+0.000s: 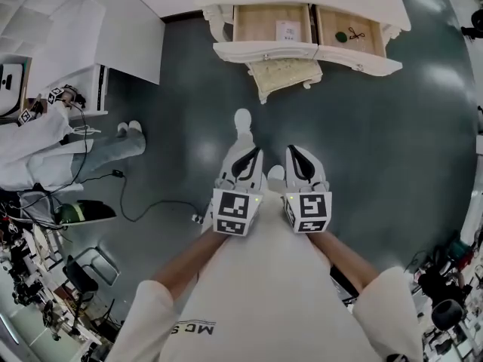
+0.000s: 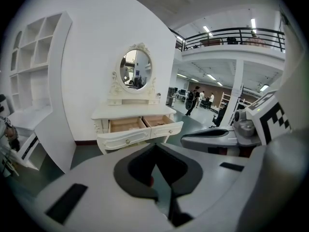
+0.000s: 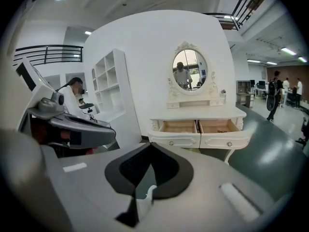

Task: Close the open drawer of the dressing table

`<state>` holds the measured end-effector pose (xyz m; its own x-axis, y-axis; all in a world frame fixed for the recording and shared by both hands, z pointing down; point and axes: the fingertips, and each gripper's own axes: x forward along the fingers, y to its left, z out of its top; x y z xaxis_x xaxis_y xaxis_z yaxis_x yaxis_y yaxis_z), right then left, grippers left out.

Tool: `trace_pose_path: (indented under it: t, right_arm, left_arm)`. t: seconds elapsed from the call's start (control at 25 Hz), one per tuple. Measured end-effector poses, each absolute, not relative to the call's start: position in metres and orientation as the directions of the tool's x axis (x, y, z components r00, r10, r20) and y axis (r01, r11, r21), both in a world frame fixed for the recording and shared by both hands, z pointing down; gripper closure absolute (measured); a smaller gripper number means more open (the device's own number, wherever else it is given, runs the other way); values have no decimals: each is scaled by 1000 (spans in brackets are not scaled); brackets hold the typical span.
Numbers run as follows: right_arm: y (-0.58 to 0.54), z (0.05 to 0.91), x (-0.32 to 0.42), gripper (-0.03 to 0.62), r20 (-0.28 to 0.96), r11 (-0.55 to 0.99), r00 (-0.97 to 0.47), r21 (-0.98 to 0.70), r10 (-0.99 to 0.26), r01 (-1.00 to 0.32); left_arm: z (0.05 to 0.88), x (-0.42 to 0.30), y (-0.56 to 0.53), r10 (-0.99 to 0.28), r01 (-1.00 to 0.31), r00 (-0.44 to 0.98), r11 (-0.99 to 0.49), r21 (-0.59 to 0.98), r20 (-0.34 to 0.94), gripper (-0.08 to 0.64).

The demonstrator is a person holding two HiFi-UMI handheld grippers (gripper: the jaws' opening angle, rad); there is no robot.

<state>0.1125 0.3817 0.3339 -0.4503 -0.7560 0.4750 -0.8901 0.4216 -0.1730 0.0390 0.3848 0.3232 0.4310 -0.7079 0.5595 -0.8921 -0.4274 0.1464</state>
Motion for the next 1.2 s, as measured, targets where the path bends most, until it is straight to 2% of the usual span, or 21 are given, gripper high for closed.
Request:
trace_pose_path:
  t: [0.52, 0.88, 1.2]
  right_arm:
    - [258, 343, 59, 589, 532, 413, -431, -161, -729, -896]
    - [166, 343, 50, 589, 572, 325, -334, -122, -749, -938]
    - [114, 363, 49, 589, 606, 323, -317, -102, -730, -941]
  left_arm:
    - [334, 1, 244, -639, -856, 498, -471, 215, 586, 551]
    - [329, -28, 154, -592, -811, 562, -529, 247, 577, 551]
    - [356, -15, 121, -495, -754, 611, -603, 262, 618, 551]
